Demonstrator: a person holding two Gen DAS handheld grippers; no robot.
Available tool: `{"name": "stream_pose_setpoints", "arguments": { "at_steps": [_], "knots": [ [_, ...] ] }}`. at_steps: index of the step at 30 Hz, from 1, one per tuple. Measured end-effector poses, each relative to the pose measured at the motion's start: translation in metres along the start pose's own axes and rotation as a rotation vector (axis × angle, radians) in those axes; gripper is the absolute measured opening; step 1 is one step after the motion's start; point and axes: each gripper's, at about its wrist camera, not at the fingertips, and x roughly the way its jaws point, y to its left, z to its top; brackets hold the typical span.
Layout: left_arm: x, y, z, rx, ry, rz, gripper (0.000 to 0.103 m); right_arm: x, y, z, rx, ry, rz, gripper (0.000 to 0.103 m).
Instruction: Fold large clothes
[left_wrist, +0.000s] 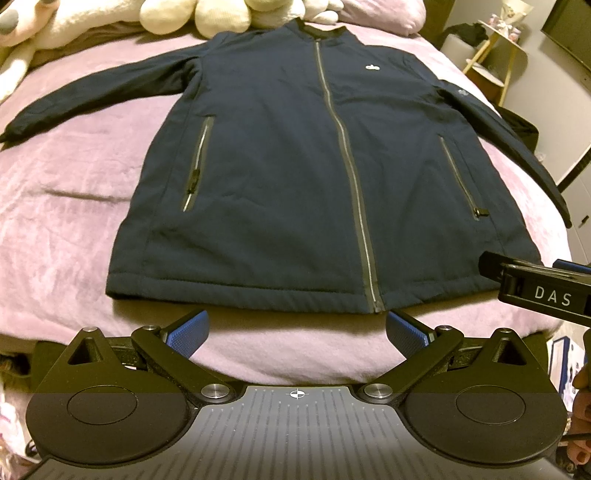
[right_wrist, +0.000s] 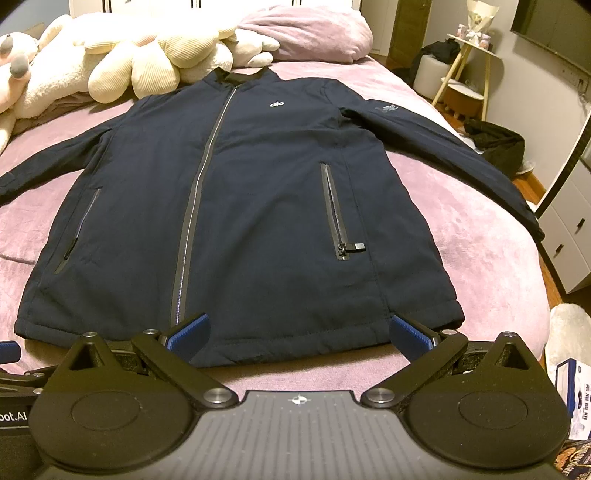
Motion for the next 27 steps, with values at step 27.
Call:
{"name": "stream_pose_setpoints", "arguments": {
  "at_steps": [27],
  "knots": [
    [0.0055,-0.0014,0.0032,0.012,0.017,0.003,0.103,0.0070,-0.0014,0.0009,0.006,0.014,0.004,0.103]
  ]
}}
